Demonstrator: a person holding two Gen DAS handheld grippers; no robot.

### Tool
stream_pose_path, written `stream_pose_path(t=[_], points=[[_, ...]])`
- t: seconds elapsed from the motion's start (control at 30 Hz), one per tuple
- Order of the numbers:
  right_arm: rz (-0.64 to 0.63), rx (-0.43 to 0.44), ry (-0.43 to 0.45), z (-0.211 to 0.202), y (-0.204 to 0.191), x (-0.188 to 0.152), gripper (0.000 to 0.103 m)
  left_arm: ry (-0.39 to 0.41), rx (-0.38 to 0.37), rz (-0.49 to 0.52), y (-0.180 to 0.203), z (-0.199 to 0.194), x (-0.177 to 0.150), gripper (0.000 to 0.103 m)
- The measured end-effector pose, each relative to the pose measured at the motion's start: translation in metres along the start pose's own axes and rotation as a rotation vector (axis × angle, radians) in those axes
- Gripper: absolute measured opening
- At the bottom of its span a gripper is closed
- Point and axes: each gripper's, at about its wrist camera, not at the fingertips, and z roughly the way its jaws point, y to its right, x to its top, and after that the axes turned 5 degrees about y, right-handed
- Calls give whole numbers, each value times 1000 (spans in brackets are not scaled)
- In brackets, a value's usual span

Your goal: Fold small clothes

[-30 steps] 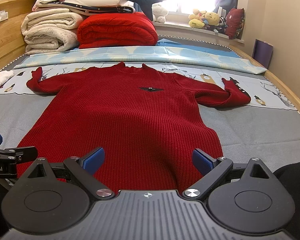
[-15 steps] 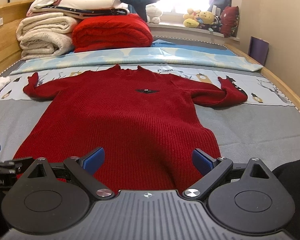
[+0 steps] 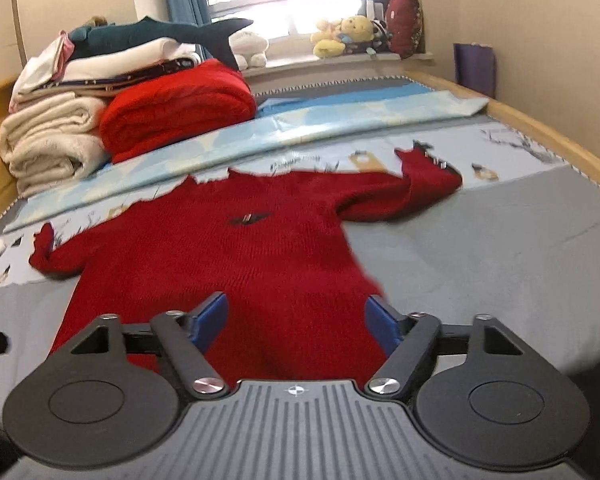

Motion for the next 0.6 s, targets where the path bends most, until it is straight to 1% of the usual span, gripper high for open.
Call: stream_pose_path(t=[0.03,0.07,0.13,0.17,0.2,0.23,0.27,0.3,0.33,0.37,0.4,0.47,0.5,0.6], points=[[-26,-7,-6,10,10,7,69,-25,-2,10,-11,9,2,41],[-38,-13,-31,20,19,11,69,-51,-5,3,-22,17,2,41],[-37,-4,-113,45,41,12,69,-117,3,-50,-48,42,-6,41],[11,-3,-163,57,53,8,69,-149,21,-91,-59,52,-13,41],[96,13,-224,67,66,3,69,-224,46,-174,-72,67,-22,41],[159,51,-282,77,73,-2,69,-317,62,-265,-84,82,-32,41],[183,83,-332,85,75,-9,69,-380,68,-329,-93,92,-42,41],[183,91,-370,91,73,-18,69,-442,81,-371,-99,102,-52,42],[166,88,-402,96,70,-25,69,-493,99,-377,-100,109,-60,42],[149,89,-432,100,67,-31,69,-527,110,-373,-102,113,-65,43],[127,85,-472,105,63,-38,69,-557,111,-371,-105,117,-71,43],[93,38,-521,110,59,-49,69,-580,98,-384,-110,120,-73,47],[94,23,-534,112,59,-51,69,-581,91,-397,-112,120,-74,50],[129,30,-545,113,62,-52,69,-595,70,-418,-112,121,-76,50]])
